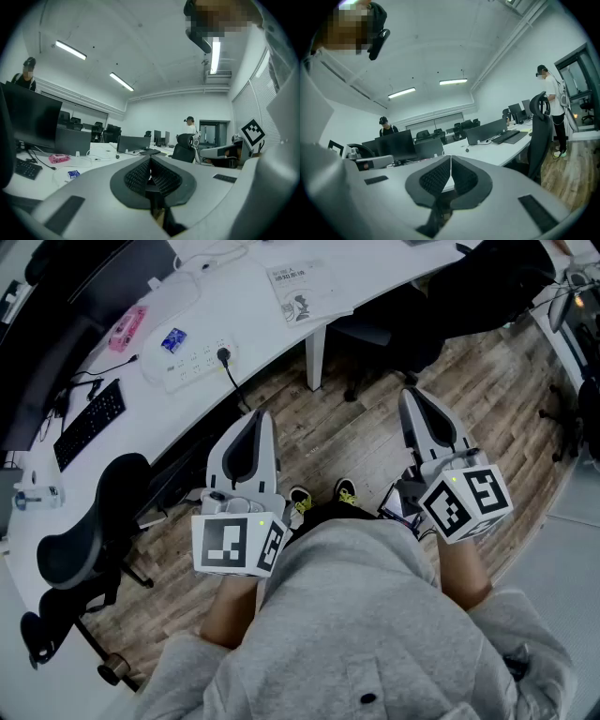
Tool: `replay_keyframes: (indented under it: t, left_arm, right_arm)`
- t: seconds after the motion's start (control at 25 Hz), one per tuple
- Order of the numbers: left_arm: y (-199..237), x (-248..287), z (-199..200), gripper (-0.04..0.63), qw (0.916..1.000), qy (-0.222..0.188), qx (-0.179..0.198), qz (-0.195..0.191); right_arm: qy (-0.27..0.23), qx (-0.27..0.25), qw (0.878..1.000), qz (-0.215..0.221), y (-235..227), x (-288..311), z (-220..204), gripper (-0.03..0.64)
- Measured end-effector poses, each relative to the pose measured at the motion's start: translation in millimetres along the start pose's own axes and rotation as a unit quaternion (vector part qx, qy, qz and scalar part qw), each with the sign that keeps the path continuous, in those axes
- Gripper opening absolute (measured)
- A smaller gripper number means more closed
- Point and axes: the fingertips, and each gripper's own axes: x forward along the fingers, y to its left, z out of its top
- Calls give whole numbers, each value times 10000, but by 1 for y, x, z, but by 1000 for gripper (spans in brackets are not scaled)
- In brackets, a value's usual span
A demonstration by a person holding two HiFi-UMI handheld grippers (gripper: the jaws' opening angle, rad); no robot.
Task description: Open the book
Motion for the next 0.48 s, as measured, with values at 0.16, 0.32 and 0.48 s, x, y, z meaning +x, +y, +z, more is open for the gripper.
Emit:
replay_keyframes:
  t: [0.16, 0.32, 0.48]
  left_arm:
    - [9, -7, 3, 12, 10000, -42, -18, 8]
    - [16, -11, 4, 12, 9999, -82, -24, -74]
    - [26, -16, 7, 12, 9998, -139, -41, -128]
  right_arm:
    - [37, -88, 10000, 26, 12, 4, -4, 28]
    - [98, -170, 9998, -2, 23, 8, -8, 28]
    - [93, -196, 9998, 18, 37, 14, -8, 28]
